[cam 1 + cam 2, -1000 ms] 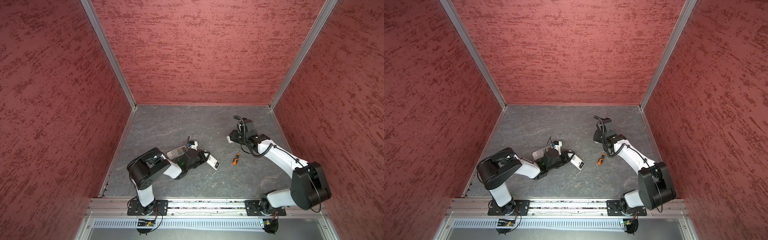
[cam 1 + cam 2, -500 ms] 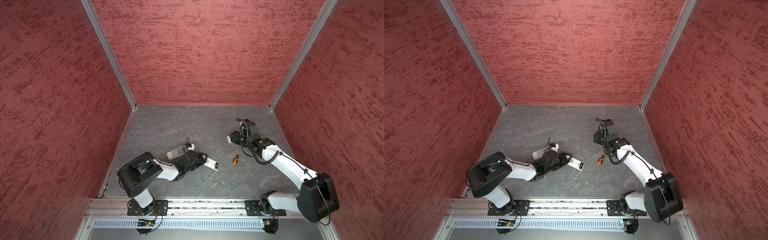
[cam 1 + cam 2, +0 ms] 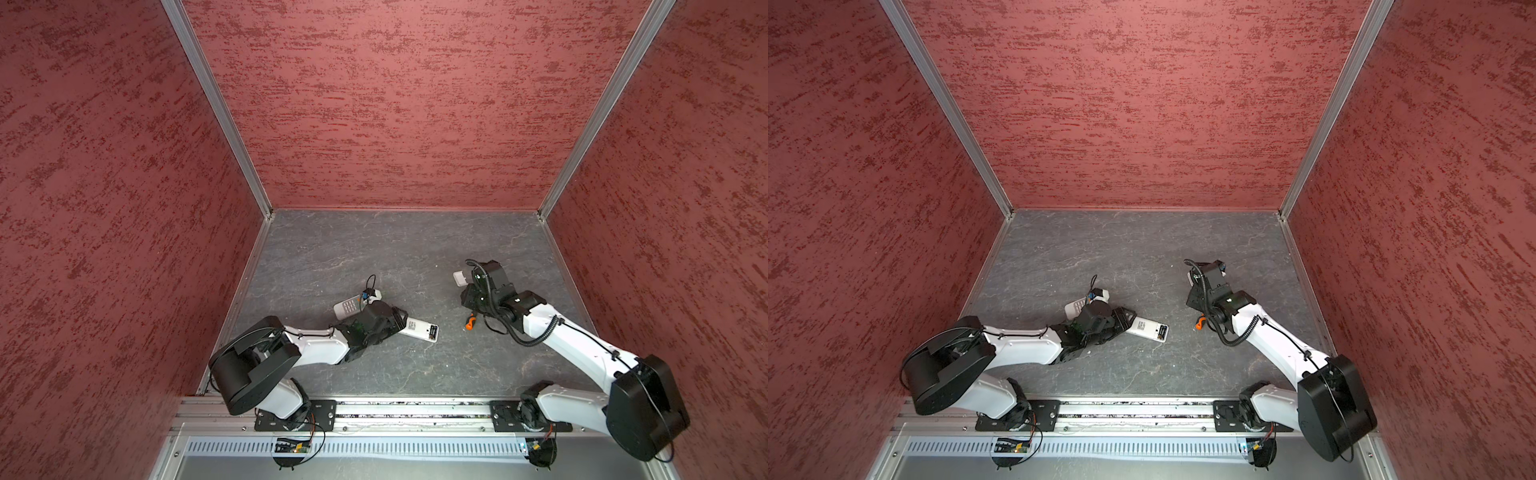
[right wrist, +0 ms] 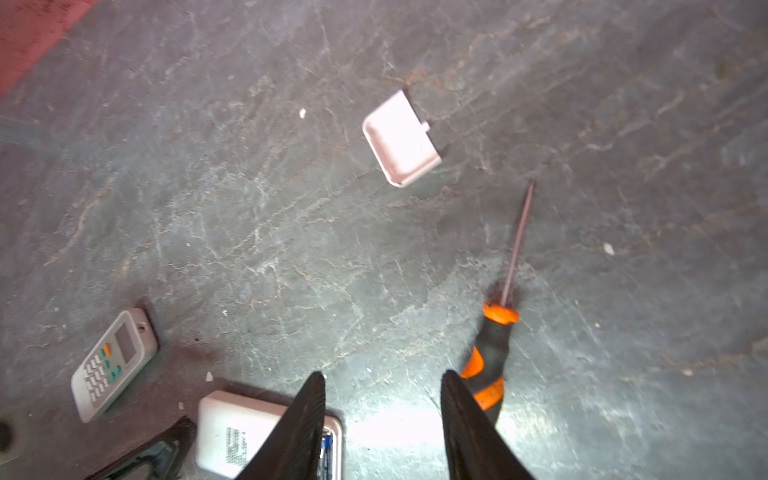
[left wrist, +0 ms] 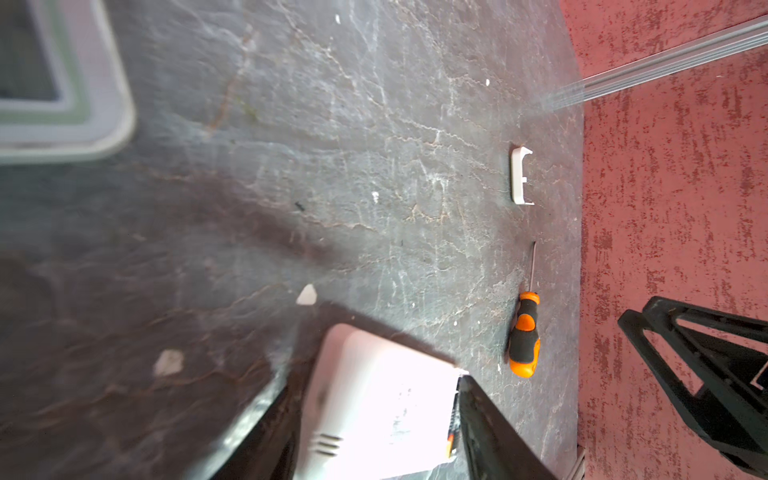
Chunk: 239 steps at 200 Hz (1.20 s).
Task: Unload the batteries from the remote control
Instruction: 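Move the right gripper to the orange screwdriver and grasp its handle, then lift the screwdriver with the right gripper toward the left gripper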
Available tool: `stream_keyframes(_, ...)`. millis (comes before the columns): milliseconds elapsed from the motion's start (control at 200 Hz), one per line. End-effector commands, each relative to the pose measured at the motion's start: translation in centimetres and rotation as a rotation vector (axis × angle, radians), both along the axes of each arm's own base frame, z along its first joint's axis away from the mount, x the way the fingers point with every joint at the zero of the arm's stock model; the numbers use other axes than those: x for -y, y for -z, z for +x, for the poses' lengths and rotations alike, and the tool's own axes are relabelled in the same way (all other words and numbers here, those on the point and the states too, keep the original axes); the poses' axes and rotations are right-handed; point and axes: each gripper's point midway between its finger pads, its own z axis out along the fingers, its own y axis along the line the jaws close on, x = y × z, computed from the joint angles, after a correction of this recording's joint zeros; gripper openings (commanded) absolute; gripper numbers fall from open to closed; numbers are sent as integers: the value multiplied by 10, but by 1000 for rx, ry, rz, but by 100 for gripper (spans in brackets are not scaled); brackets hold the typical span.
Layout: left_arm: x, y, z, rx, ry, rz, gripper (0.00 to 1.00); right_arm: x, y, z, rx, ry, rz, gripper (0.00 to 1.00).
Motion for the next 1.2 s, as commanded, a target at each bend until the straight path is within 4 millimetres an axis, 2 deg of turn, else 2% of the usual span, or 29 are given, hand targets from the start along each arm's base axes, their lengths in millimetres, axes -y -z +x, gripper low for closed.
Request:
stream_keyframes(0, -18, 5, -8, -28, -36, 62, 60, 13, 16, -12, -55, 75, -50, 48)
stream_keyframes(205, -22, -21, -6, 21, -24, 81, 61, 28, 33, -25, -126, 112, -128, 49)
stream_keyframes(386, -12, -48, 3, 78, 14, 72, 61, 25, 57, -30, -184, 100, -138, 49)
stream_keyframes(546, -10, -59, 9, 93, 22, 47, 61, 21, 75, -31, -212, 89, -128, 48)
stream_keyframes(651, -11, -66, 11, 106, 19, 37, 61, 19, 82, -33, -228, 82, -124, 42)
stream_keyframes(787, -15, -71, 15, 112, 12, 29, 61, 17, 87, -35, -228, 69, -109, 28)
stream_keyframes(882, -16, -74, 19, 104, 20, 13, 61, 17, 80, -34, -205, 66, -102, 18)
stream_keyframes(1007, -11, -88, 30, 97, 68, -38, 61, 15, 53, -32, -139, 31, -78, 12)
stream_keyframes(1092, -4, -104, 42, 103, 130, -93, 61, 2, 28, -27, -63, -58, -29, 10)
stream_keyframes(1192, 8, -123, 55, 124, 210, -139, 62, -23, -3, -21, 55, -227, 22, 9)
